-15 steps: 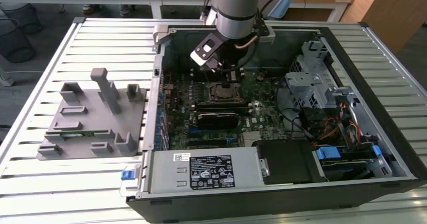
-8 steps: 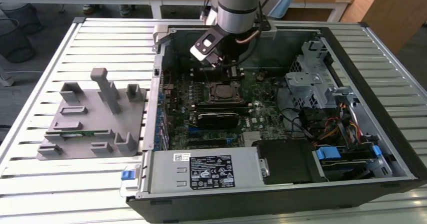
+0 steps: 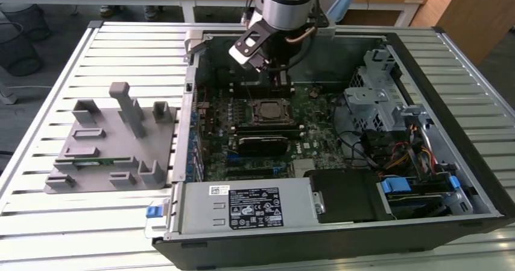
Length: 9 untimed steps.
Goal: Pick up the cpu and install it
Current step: 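Install the first cpu locking lever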
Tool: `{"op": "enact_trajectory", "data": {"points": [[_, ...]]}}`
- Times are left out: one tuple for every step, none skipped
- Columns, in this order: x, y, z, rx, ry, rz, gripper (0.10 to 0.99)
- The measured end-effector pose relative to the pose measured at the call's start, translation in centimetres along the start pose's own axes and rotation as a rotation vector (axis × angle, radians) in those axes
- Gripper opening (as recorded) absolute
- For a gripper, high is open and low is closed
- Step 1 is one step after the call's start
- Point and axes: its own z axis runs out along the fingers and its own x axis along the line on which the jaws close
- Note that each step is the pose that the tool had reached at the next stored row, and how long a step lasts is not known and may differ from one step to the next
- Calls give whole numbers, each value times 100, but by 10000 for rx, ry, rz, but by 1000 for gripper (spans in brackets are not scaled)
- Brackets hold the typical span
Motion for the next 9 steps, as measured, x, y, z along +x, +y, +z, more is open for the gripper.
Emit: {"op": "enact_trajectory", "data": {"points": [[3, 0, -22, -2, 0, 0, 106], [6, 0, -41, -3, 0, 0, 106], [8, 1, -63, -4, 0, -1, 106], [11, 1, -81, -5, 0, 0, 106], [13, 1, -97, -5, -1, 0, 106], [14, 1, -107, -5, -1, 0, 106], [14, 1, -113, -6, -1, 0, 106], [14, 1, -113, -7, 1, -4, 106], [14, 1, -113, -7, 2, -27, 106]]}}
